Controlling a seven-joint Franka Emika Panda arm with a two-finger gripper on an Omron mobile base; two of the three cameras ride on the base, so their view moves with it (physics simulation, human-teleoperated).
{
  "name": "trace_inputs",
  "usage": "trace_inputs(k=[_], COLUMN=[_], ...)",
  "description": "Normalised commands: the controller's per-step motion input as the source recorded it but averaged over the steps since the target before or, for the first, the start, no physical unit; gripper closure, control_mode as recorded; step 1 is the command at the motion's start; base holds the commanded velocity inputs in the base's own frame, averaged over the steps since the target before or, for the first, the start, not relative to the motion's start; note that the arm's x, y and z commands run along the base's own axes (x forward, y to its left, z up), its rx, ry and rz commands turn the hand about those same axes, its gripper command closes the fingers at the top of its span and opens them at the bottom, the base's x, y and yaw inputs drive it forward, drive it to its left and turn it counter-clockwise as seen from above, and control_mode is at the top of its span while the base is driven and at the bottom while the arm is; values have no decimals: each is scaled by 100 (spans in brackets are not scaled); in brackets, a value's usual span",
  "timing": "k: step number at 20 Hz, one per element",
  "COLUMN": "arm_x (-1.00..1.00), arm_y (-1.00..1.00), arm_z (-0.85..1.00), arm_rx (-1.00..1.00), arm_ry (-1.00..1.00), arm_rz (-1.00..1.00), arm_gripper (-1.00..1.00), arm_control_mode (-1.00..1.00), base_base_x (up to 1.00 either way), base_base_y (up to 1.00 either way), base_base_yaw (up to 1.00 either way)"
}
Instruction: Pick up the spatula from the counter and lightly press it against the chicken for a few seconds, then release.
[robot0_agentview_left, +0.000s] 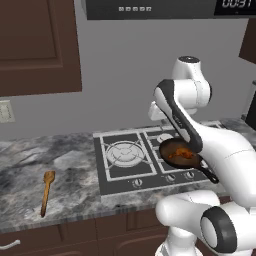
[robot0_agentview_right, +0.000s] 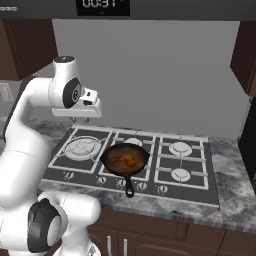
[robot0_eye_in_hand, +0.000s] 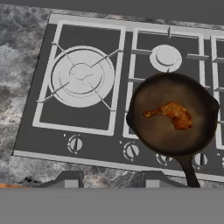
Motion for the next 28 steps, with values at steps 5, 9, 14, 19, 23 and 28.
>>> trace_inputs(k=[5,9,14,19,23,28], arm_x=[-12,-32,-40,-36,-42,-44], arm_y=[0,2,5,7,11,13], arm_z=[0,0,0,1,0,0], arm_rx=[0,1,1,0,3,5], arm_ry=[-2,-6,-8,-6,-3,0], arm_rz=[0,-1,-2,-4,-5,-6], arm_gripper=[-100,-100,-100,-100,-100,-100], arm_control_mode=[-100,-100,-100,-100,-100,-100], base_base_x=[0,0,0,0,0,0], base_base_y=[0,0,0,0,0,0], base_base_yaw=[0,0,0,0,0,0])
